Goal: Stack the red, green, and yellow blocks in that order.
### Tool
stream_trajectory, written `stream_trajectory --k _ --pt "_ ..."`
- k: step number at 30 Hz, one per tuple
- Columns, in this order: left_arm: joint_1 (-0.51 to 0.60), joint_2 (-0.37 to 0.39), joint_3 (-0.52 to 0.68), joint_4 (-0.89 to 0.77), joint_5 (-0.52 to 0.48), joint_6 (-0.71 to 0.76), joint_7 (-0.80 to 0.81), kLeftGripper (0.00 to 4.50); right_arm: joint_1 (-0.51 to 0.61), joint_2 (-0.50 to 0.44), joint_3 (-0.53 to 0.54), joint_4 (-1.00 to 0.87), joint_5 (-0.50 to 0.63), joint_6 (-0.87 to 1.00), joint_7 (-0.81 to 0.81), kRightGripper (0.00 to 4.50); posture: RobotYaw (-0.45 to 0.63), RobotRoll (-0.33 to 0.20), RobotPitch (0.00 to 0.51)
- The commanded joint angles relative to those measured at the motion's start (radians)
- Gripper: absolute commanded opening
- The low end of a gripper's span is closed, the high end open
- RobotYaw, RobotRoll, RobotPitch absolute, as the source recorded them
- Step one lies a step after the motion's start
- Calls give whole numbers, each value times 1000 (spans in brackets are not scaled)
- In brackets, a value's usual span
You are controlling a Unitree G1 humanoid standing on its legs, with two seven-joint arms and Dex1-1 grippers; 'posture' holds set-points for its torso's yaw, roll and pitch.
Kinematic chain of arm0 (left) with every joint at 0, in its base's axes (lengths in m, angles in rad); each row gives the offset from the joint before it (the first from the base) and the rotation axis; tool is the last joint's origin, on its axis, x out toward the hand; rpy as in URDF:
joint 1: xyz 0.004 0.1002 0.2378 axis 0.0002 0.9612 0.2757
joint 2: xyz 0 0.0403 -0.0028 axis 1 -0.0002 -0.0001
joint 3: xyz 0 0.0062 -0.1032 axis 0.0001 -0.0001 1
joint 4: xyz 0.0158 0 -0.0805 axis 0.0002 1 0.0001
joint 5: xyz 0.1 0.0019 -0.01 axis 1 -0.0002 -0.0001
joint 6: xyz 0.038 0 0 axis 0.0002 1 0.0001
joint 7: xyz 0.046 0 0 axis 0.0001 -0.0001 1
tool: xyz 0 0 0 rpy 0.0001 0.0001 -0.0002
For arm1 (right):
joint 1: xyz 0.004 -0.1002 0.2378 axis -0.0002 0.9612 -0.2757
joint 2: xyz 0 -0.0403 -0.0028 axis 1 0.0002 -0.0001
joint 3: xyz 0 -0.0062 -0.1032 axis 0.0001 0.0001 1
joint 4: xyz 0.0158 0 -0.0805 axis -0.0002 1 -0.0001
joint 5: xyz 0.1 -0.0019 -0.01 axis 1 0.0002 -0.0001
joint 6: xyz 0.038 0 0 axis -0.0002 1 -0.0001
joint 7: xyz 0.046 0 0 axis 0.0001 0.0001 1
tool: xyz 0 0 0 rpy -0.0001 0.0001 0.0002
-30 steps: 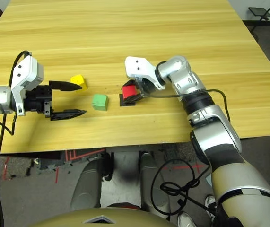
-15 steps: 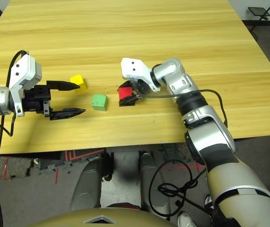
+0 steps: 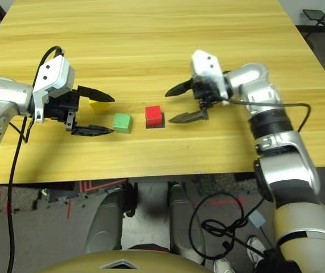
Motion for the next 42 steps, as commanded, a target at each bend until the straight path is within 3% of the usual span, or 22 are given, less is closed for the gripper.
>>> stream_trajectory --k 1,15,18,23,24,32,42 --pt "-23 -23 -31 98 71 -80 -20 4500 54 -47 11 -29 25 -13 9 4469 113 -48 215" --pt "-15 -111 -58 263 187 -229 -35 4500 175 -58 -148 -213 30 107 -30 4469 29 -34 222" --pt "-10 -126 -54 256 197 -233 -23 3896 188 -58 -158 -219 28 101 -16 4500 29 -32 225" --pt "-7 -133 -33 215 181 -170 -7 2151 211 -55 -161 -234 41 90 9 4500 35 -20 230" --pt "-16 -133 -27 205 180 -150 3 2046 214 -54 -162 -233 43 89 9 4500 37 -18 231" --pt "-164 -178 -15 106 155 123 81 2054 248 -22 -171 -234 33 88 4 4500 52 16 239" --pt "-219 -264 -36 -2 137 355 182 2054 268 -5 -181 -247 30 88 -21 4500 29 32 245"
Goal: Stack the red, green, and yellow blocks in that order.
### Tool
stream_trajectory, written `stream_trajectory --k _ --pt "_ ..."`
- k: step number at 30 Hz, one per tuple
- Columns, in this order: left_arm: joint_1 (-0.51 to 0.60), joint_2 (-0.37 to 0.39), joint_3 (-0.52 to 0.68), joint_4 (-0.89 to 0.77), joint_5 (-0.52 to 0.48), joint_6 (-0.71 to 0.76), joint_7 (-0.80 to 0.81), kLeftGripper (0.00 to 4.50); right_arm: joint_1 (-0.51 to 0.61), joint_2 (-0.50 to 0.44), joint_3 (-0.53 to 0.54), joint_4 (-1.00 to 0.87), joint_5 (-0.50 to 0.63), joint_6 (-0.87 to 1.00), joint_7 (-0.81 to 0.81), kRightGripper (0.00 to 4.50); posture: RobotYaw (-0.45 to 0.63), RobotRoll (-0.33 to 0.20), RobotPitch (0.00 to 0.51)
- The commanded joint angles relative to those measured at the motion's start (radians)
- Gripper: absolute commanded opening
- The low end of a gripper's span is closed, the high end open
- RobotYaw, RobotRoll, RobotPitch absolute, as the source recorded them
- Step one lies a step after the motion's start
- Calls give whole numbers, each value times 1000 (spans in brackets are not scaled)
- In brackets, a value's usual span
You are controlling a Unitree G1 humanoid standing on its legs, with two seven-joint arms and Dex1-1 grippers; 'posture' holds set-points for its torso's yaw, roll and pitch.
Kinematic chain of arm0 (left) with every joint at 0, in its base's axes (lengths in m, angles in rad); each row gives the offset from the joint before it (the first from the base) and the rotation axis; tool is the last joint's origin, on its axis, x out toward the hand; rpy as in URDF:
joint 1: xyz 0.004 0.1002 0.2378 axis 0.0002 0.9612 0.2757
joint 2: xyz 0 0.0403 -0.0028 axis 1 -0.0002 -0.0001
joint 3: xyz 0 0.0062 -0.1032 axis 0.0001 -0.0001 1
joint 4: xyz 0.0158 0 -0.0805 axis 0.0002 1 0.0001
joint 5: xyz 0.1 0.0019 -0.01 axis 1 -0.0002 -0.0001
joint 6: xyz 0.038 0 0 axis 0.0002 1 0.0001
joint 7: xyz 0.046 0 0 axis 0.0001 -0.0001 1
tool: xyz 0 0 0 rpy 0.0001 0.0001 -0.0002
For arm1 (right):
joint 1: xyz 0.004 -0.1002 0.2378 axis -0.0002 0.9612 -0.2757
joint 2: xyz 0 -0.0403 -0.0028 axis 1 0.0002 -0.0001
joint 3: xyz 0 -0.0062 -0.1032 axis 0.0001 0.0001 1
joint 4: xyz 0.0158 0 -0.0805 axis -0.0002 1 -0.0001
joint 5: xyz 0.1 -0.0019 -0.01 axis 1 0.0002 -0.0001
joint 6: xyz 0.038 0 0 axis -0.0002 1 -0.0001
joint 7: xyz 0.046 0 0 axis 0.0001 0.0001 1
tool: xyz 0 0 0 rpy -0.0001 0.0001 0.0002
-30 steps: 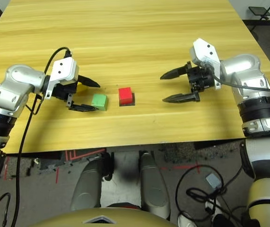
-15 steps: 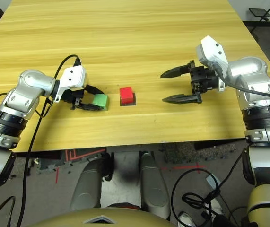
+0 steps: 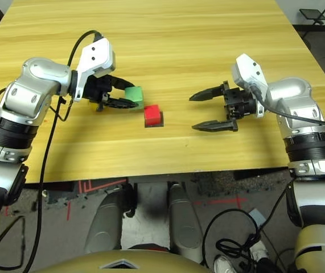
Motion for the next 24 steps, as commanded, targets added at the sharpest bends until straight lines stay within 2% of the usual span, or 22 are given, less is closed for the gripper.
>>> stream_trajectory --k 1,9,24 --pt "-6 -13 -22 -50 -11 70 27 2054 22 -4 -23 -33 -2 -3 -7 4500 29 32 245" --pt "6 -57 -50 -113 -32 192 89 2054 59 -6 -39 -67 0 9 -27 4500 9 40 254" --pt "32 -50 -90 -123 -48 158 92 2054 86 -7 -55 -98 4 28 -48 4500 -8 42 265"
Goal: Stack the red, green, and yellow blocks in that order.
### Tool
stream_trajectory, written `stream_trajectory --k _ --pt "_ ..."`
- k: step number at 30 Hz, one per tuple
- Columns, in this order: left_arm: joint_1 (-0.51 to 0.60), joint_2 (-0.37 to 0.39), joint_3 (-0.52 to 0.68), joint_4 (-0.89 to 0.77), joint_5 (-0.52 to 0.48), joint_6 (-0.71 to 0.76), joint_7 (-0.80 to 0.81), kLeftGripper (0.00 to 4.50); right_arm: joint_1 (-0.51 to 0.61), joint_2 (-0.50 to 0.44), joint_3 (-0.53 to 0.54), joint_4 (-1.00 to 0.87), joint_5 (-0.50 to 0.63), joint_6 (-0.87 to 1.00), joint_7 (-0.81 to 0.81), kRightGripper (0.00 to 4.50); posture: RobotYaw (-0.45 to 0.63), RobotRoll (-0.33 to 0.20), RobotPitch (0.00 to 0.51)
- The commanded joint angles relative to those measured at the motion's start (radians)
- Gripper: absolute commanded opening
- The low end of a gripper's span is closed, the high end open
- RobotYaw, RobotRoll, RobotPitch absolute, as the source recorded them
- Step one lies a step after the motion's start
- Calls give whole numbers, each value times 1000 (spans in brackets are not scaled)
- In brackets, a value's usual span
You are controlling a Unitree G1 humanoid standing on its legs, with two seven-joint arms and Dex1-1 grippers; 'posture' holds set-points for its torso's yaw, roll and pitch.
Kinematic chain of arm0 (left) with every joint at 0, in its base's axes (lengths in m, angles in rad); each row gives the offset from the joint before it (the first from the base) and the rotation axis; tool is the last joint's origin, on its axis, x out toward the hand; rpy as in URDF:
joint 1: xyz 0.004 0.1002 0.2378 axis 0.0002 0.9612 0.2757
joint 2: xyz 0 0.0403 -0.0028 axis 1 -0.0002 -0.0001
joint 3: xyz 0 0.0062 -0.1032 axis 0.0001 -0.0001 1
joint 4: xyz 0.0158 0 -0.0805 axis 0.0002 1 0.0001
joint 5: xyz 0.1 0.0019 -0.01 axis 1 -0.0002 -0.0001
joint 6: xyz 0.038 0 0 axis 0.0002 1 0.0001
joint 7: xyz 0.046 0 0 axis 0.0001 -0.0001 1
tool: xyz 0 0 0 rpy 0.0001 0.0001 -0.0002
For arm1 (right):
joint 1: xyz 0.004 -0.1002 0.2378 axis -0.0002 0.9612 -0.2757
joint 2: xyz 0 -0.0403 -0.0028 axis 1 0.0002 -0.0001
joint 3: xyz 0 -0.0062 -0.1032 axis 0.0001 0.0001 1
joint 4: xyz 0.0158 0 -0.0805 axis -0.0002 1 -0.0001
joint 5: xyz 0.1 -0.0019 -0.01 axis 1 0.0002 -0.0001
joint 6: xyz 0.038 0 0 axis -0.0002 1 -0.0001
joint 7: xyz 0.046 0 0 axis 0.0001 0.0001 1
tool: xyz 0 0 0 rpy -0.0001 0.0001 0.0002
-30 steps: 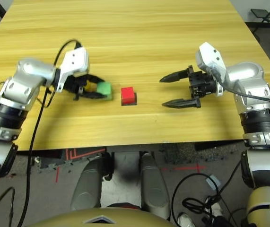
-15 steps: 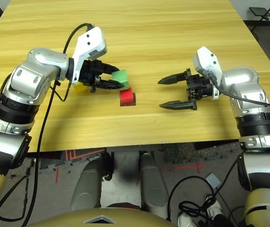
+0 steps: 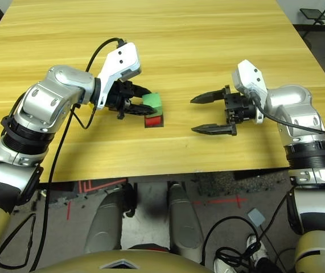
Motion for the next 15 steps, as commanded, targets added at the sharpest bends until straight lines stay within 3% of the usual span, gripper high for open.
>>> stream_trajectory --k 1,15 --pt "19 1 -24 -3 -3 -30 -3 2054 22 -7 -16 -23 4 7 -3 4500 -8 41 265" --pt "36 3 -41 64 25 -137 0 2054 25 -9 -26 -42 13 29 -14 4500 -16 33 274"
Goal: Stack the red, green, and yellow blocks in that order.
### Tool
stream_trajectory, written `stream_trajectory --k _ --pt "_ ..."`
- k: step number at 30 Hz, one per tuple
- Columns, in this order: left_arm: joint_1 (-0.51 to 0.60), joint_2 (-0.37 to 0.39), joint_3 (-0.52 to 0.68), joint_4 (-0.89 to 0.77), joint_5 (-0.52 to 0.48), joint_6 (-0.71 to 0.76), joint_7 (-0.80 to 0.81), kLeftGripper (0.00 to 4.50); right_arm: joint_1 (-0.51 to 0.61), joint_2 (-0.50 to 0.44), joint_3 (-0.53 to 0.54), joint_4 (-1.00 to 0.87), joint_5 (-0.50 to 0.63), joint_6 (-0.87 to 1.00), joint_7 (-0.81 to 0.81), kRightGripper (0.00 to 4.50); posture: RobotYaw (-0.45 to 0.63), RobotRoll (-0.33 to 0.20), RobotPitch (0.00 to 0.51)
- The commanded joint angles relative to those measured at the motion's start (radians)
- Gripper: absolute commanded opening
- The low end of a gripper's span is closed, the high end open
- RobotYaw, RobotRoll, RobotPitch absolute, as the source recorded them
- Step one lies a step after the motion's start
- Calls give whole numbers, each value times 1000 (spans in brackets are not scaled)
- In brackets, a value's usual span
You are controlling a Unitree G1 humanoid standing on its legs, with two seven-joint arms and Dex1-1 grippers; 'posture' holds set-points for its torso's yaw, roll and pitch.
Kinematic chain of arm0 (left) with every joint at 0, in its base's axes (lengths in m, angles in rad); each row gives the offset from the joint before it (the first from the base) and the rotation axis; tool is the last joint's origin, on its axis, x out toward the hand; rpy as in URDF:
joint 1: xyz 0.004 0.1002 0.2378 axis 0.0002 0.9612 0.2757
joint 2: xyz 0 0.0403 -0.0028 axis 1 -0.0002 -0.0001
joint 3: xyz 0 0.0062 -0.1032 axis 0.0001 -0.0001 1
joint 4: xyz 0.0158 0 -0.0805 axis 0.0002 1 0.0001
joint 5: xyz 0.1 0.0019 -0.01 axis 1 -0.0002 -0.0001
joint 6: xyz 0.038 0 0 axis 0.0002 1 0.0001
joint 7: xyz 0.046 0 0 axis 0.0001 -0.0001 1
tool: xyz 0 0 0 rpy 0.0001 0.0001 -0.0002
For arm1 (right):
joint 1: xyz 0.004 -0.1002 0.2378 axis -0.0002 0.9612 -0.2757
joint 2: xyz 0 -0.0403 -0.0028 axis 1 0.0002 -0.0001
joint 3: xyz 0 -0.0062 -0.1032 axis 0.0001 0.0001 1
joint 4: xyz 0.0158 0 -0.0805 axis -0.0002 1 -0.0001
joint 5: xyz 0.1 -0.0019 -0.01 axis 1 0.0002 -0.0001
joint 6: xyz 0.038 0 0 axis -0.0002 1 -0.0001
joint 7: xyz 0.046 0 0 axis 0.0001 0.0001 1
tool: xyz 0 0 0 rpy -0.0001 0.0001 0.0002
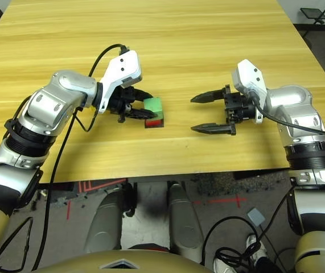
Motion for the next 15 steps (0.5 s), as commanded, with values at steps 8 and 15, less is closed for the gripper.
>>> stream_trajectory --k 8,15 --pt "11 9 -18 -15 3 -15 -19 3427 9 -7 -20 -24 6 22 3 4500 -8 30 274" --pt "13 135 71 -184 -83 143 -50 4477 -2 -12 -22 -10 3 18 11 4500 8 27 262"
